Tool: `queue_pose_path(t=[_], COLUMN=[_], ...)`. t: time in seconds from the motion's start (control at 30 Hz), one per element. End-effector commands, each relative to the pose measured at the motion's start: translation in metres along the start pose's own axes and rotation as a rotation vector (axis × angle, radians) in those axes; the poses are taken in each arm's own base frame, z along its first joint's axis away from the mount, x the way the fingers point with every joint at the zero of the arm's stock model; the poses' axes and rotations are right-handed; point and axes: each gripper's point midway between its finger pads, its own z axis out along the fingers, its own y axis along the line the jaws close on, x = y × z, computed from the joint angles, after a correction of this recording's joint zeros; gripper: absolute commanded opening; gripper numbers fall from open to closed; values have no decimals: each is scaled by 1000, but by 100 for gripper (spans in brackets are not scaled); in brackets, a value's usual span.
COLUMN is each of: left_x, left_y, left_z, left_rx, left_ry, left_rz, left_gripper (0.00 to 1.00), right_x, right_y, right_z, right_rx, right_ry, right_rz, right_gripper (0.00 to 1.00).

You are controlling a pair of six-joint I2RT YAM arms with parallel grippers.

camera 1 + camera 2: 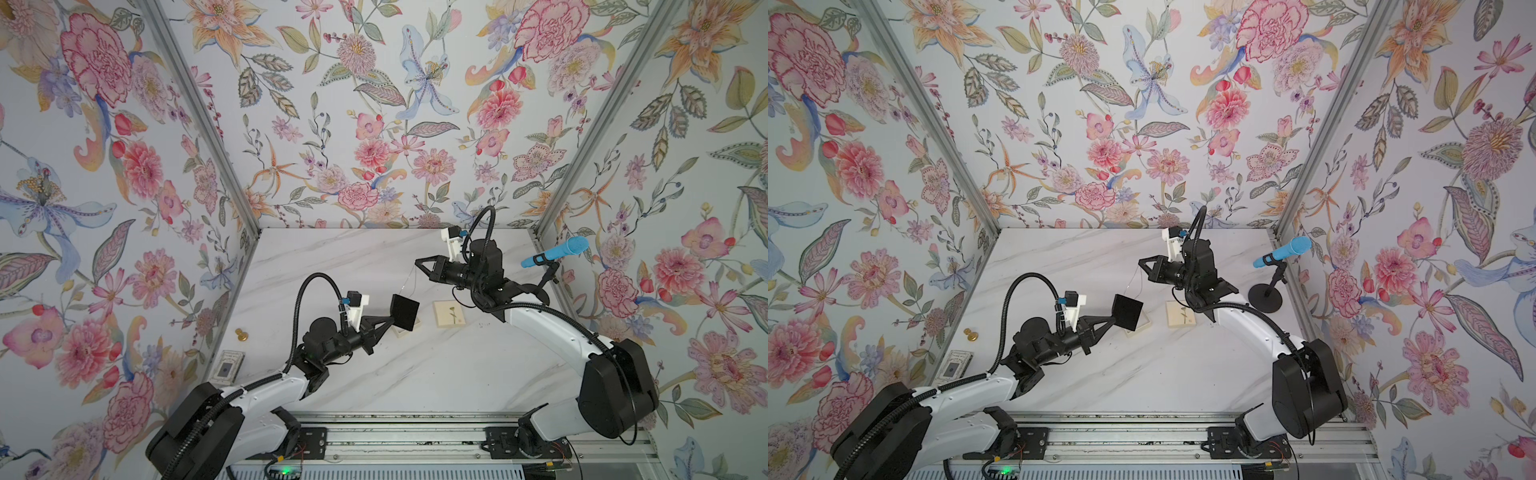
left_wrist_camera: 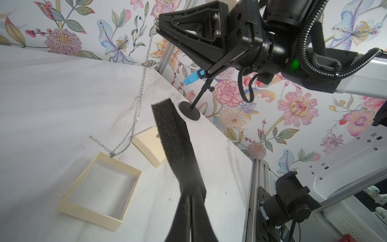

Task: Take the necklace out of the lift-off lid jewelry box
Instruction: Pick up the necklace from the inner lining, then place the necklace at the center of the board.

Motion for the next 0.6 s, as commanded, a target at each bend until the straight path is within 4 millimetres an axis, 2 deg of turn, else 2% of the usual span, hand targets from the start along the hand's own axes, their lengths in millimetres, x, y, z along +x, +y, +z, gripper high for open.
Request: queue_pose_path(t=[0.0, 0.27, 0.43, 0.57], left_x=[-6, -6, -7, -6], left_y=[-8, -7, -2, 4], left_z=[-5, -10, -12, -12], left_rx=[35, 14, -23, -54], left_ry=[-29, -36, -34, -36], left_rz=[35, 41, 42, 33], left_gripper=[0, 0, 0, 0], right_x=[-17, -37, -56, -68], right_y=[-6, -35, -62, -87], right_z=[2, 13, 24, 41], right_rx=[28, 100, 163, 201], right_ry=[-34, -52, -48, -17], right_rz=[-23, -38, -63, -88], right_gripper=[0, 0, 0, 0])
